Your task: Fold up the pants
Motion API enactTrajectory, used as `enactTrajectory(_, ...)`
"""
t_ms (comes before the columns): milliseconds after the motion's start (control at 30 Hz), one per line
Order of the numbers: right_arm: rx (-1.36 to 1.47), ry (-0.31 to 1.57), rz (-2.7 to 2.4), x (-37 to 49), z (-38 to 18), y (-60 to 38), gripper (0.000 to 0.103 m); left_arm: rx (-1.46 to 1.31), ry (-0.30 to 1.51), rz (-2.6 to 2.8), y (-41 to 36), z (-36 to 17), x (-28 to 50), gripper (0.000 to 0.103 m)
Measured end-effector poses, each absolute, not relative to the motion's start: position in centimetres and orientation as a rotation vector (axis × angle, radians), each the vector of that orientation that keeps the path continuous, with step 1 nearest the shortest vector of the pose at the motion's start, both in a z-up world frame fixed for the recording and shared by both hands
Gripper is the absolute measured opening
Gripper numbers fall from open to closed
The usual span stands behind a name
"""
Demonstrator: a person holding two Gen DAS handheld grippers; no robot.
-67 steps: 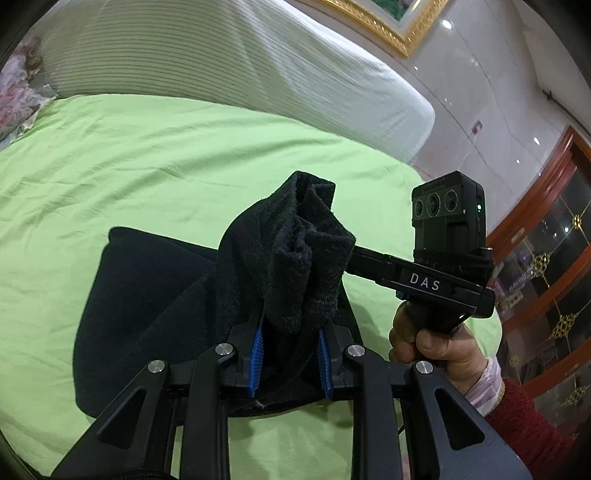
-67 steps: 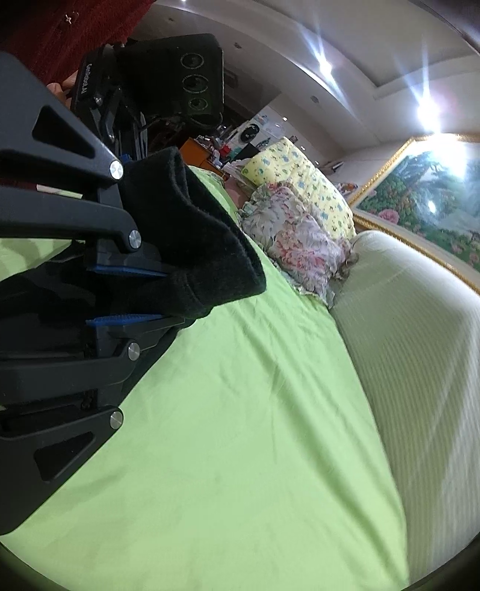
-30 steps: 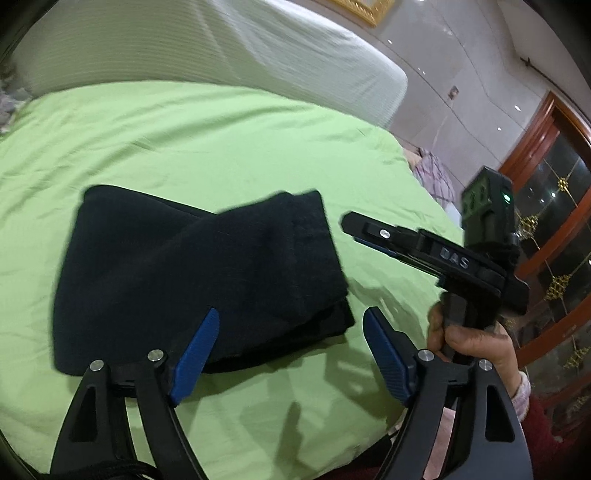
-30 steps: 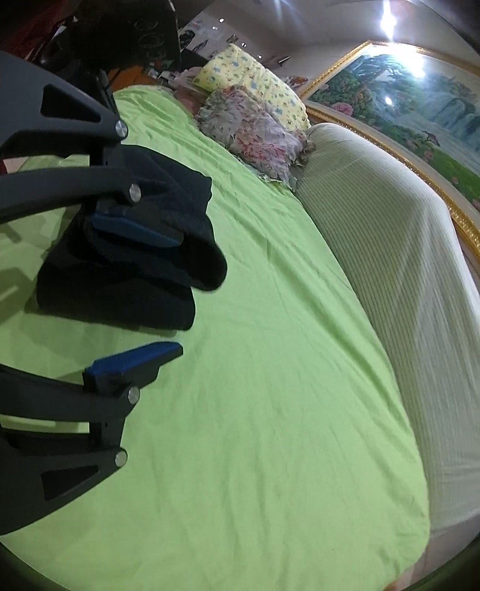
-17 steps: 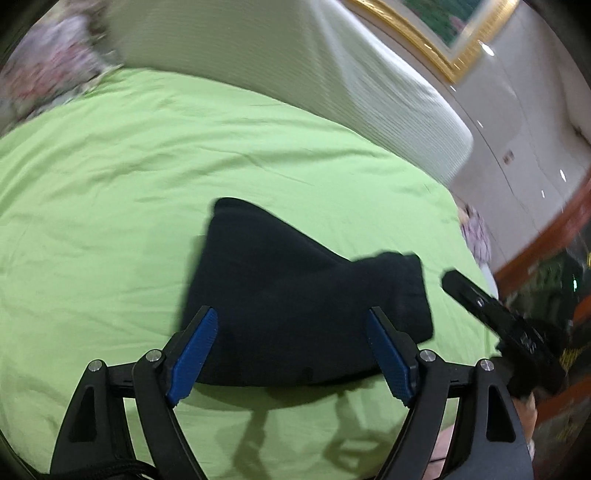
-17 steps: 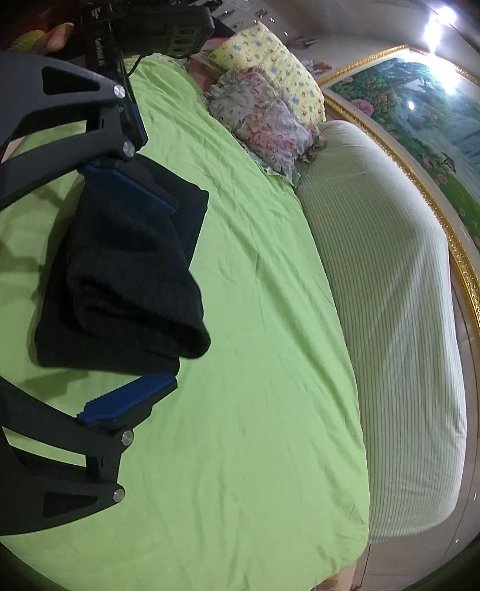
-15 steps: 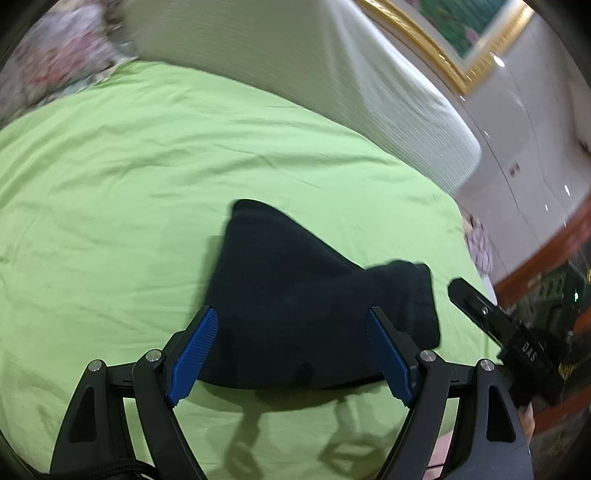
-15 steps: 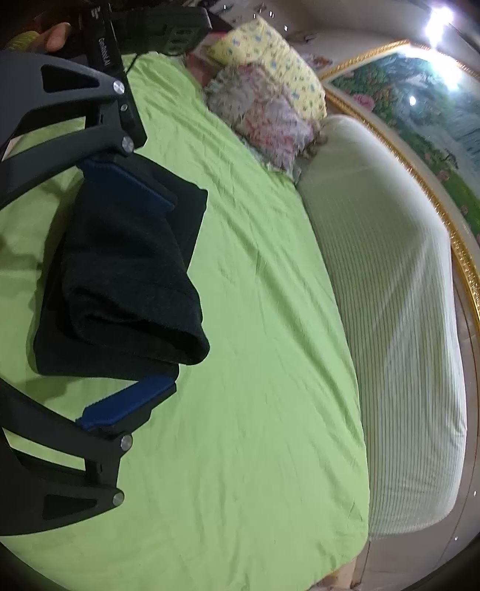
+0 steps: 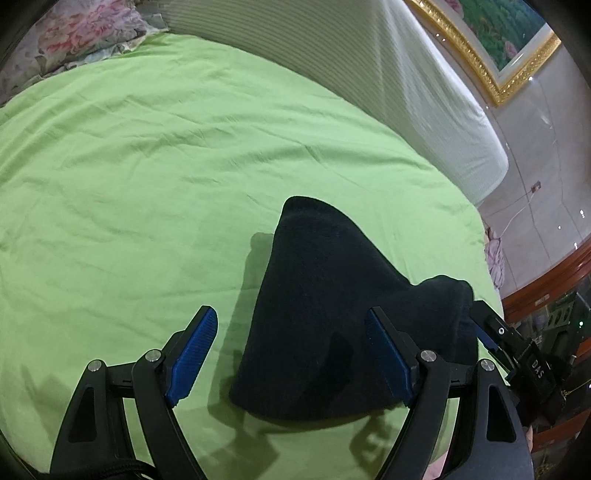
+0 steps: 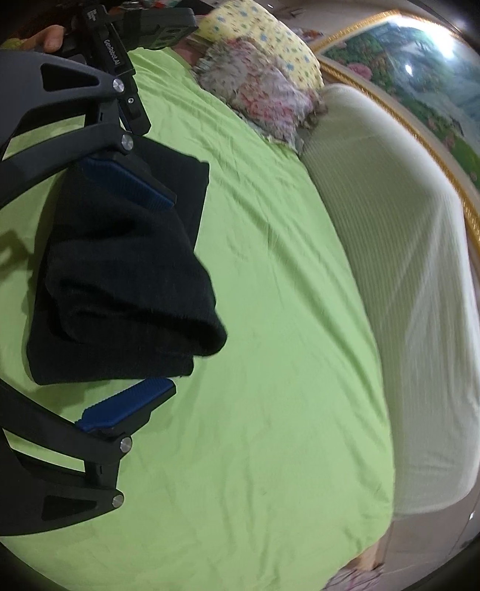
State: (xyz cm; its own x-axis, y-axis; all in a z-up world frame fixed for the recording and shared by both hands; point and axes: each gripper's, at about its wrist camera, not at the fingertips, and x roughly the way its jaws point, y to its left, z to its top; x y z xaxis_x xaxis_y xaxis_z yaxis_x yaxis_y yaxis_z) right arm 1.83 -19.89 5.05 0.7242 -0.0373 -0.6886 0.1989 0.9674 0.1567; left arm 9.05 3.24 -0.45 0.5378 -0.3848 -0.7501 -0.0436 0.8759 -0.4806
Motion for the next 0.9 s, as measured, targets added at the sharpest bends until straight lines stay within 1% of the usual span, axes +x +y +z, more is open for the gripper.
enactTrajectory(67,0.224,0.746,-0.109,1.7,4.8,-19.8,0.090,-0.481,1.015,-0.215,3.1,-0.9,9.8,0.082)
enactTrajectory(133,0.209,0.757,-0.105,1.6,4.4,-19.6,0.069,-0.483,1.020,-0.219,3.0,-1.4,10.3,0.082)
enactTrajectory(167,0.202,0.767,-0.116,1.7,4.2,-19.7,0.066,-0.477,1.026,-0.219,2.8,-1.6,10.7,0.082)
enactTrajectory(267,0.198,0.770,-0.128,1.6,3.9,-20.1,0.049,-0.466,1.039,-0.211,2.5,-2.0,11.3,0.082)
enactTrajectory(300,0.204,0.767,-0.124,1.4,4.0,-20.5,0.041,-0.466,1.043,-0.210,2.5,-2.1,11.5,0.082)
enactTrajectory(333,0.207,0.760,-0.128,1.2,4.1,-20.9,0.021,-0.467,1.047,-0.207,2.4,-2.3,11.6,0.082)
enactTrajectory(367,0.211,0.755,-0.128,1.0,4.3,-21.3,0.008,-0.469,1.052,-0.207,2.3,-2.4,11.7,0.082)
enactTrajectory(400,0.220,0.754,-0.113,0.9,4.4,-21.6,0.001,-0.470,1.054,-0.207,2.3,-2.4,11.7,0.082)
enactTrajectory(700,0.238,0.715,-0.064,-2.5,5.3,-23.5,0.000,-0.448,1.057,-0.229,1.1,-1.5,11.7,0.083)
enactTrajectory(800,0.261,0.738,-0.073,-2.2,4.3,-24.3,0.000,-0.411,1.038,-0.211,0.6,-1.6,11.8,0.086)
enactTrajectory(900,0.273,0.769,-0.071,-1.6,2.8,-23.9,0.000,-0.396,1.065,-0.187,0.0,-2.8,12.2,0.086)
